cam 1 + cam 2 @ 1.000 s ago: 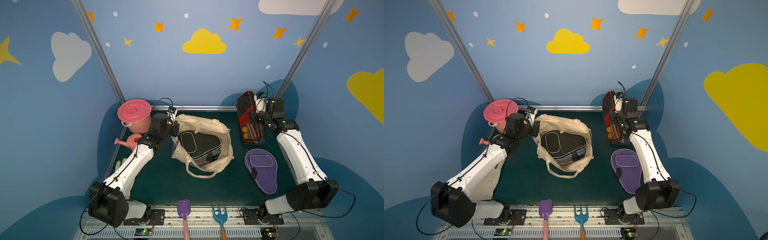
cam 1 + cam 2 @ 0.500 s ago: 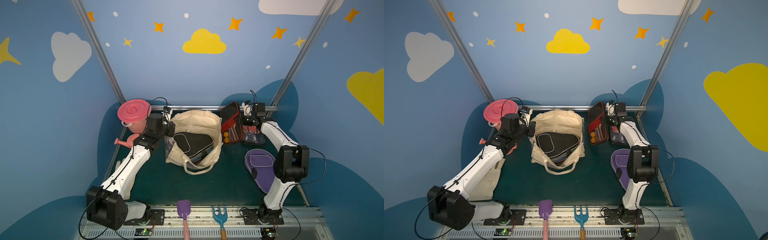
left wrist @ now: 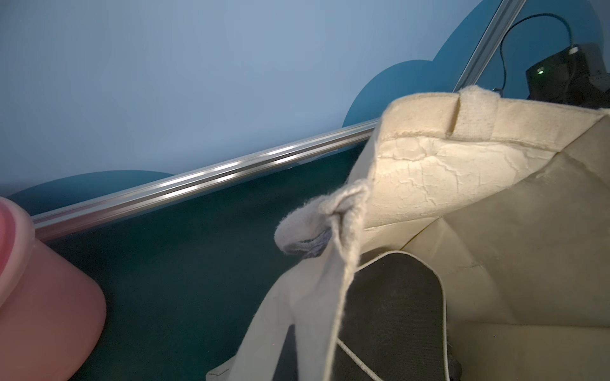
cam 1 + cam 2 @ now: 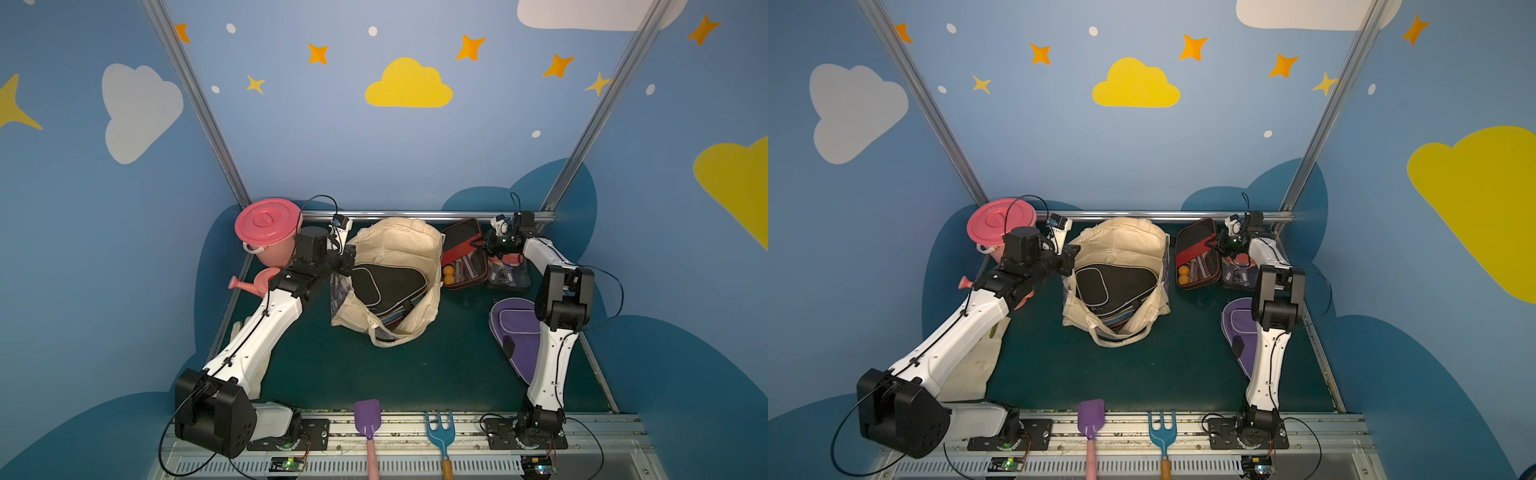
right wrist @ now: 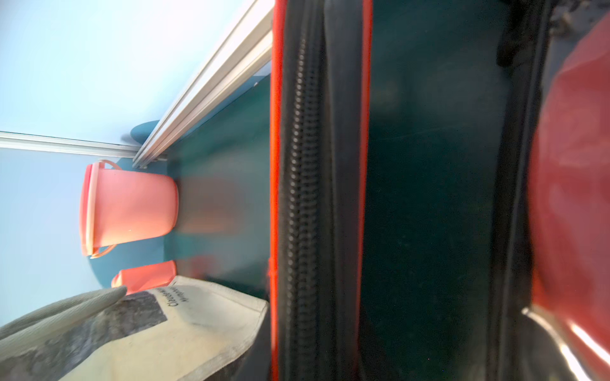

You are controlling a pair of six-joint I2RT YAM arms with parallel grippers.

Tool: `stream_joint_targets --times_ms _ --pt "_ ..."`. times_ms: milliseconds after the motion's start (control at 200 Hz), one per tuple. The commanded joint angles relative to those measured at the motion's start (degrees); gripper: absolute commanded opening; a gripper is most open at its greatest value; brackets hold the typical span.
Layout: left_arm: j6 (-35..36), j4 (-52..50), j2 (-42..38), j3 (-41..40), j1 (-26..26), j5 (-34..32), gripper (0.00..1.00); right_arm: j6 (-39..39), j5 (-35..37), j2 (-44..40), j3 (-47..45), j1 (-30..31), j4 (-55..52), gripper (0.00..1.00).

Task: Remove the ping pong set from the canvas bag
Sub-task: Place the ping pong set at the center of the board.

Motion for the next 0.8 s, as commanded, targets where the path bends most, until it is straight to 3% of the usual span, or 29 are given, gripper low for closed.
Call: stream_joint_targets --times_ms 0,285,365,516,646,796 --pt "0.21 6.64 -0.14 1.2 -0.92 3.11 0.04 -5.82 2.35 3.17 3.18 0.87 -5.66 0.0" --pt "0.47 6.93 0.43 1.28 -1.66 3.29 0.04 -4.74 3.92 6.0 4.27 2.3 -4.16 0.0" --pt "0.47 7.08 0.41 1.09 -1.68 3.34 0.04 -4.99 5.02 6.09 4.72 2.42 -5.17 0.13" --pt "0.39 7.5 0.57 0.84 -1.77 3.49 0.04 -5.48 6.04 6.18 5.05 2.36 -7.01 0.27" --pt "0.32 7.81 0.79 0.76 -1.85 3.81 0.04 -6.61 7.38 6.7 6.36 2.43 -9.63 0.36" --pt "0.21 8.31 0.79 0.58 -1.88 4.03 0.04 -7.13 8.05 7.19 7.36 2.52 -11.16 0.4"
